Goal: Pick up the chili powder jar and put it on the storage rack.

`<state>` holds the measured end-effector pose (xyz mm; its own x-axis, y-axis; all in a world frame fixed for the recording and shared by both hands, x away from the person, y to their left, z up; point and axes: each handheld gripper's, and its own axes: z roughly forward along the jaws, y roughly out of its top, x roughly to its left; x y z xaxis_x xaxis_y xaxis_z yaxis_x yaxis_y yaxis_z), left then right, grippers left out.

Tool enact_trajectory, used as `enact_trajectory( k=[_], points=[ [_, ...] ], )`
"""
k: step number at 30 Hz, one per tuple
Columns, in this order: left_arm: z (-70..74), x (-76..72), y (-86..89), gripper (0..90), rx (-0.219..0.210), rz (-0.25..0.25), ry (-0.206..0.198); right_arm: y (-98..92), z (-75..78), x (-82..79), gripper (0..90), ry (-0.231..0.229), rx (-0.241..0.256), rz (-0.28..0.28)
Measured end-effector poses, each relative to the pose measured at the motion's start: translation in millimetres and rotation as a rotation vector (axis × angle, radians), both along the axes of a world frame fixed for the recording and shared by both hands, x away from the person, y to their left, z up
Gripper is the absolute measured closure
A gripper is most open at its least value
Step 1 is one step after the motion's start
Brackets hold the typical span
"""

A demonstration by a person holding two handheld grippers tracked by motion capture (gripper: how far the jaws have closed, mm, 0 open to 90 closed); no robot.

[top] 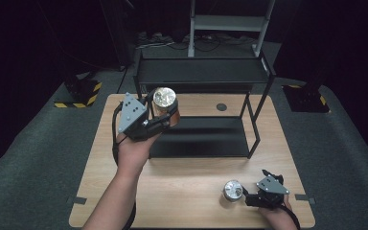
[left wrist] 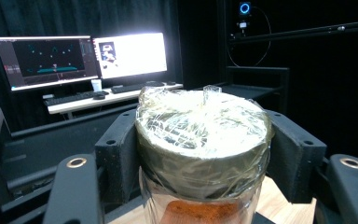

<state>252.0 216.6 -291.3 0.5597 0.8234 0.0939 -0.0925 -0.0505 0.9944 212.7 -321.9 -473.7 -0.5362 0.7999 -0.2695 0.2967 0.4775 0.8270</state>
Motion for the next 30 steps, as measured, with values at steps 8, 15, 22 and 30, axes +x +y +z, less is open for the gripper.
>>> enact_trajectory(
  k=[8,15,22,30],
  points=[
    [12.9,7.5,-4.0,34.6,-0.007,0.011,-0.016,-0.2,-0.2,-0.2,0.0,-0.002,0.001,0.001],
    [22.7,13.8,-6.5,34.6,-0.022,0.021,-0.027,-0.3,-0.3,-0.3,0.0,-0.002,0.002,0.0],
    [31.4,21.4,-10.8,34.6,-0.023,0.034,-0.036,-1.0,-0.4,-0.2,0.0,-0.001,0.007,-0.001],
    [39.7,34.3,-17.2,34.6,-0.02,0.048,-0.032,-2.0,-0.4,0.2,0.0,0.001,0.012,-0.002]
  ],
)
